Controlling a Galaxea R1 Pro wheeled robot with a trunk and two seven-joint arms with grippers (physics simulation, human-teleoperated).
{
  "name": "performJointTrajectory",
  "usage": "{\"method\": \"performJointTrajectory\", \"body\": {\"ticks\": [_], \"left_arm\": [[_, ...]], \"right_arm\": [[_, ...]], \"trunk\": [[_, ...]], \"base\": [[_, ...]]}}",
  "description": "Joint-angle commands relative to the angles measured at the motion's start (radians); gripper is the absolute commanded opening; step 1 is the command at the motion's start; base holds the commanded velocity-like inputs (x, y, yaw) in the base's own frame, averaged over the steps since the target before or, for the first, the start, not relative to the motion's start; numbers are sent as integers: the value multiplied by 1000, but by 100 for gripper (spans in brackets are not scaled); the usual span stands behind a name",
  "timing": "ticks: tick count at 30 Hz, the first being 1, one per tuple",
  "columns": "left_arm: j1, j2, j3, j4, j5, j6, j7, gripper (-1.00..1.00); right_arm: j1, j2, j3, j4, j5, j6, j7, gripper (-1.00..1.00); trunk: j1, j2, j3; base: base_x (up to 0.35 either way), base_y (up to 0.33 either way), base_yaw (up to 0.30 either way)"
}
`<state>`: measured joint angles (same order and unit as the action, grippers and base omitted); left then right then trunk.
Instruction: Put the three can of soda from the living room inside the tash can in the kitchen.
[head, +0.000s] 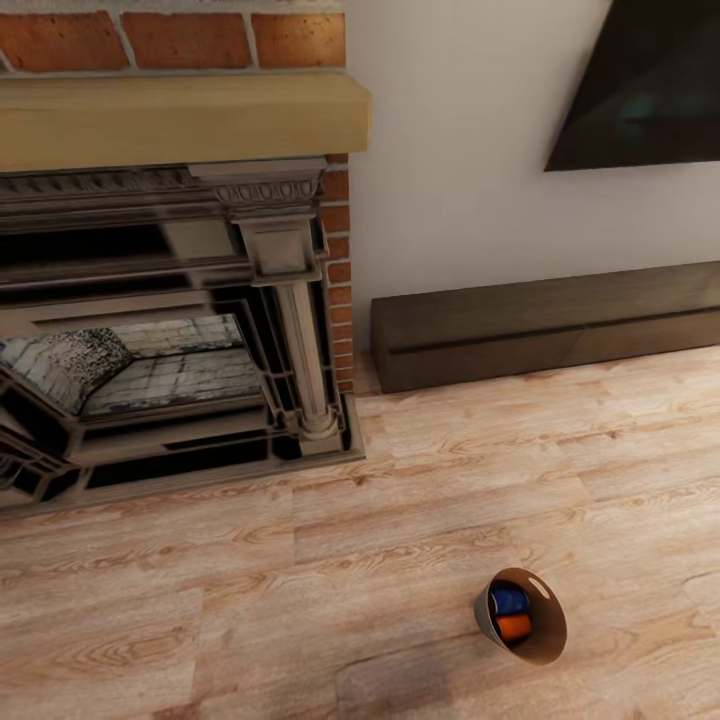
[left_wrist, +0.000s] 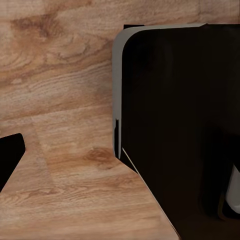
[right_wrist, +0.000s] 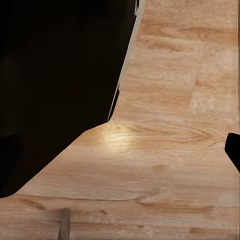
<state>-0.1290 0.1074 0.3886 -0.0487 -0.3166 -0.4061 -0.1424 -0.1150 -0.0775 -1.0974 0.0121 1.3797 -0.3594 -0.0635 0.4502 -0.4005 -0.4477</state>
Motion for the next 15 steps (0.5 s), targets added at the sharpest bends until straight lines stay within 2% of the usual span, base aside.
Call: {"method": "performJointTrajectory", "body": {"ticks": [1, 15], "left_arm": [[0, 0, 0, 0, -1, 1, 4, 100], [0, -1, -2, 1, -5, 1, 20, 100]], "right_arm": [[0, 0, 0, -1, -1, 0, -1, 100], [0, 1, -5, -8, -4, -4, -9, 100]], "trunk": [[0, 1, 0], [0, 1, 0]], "base": [[0, 0, 0], [0, 0, 0]]}}
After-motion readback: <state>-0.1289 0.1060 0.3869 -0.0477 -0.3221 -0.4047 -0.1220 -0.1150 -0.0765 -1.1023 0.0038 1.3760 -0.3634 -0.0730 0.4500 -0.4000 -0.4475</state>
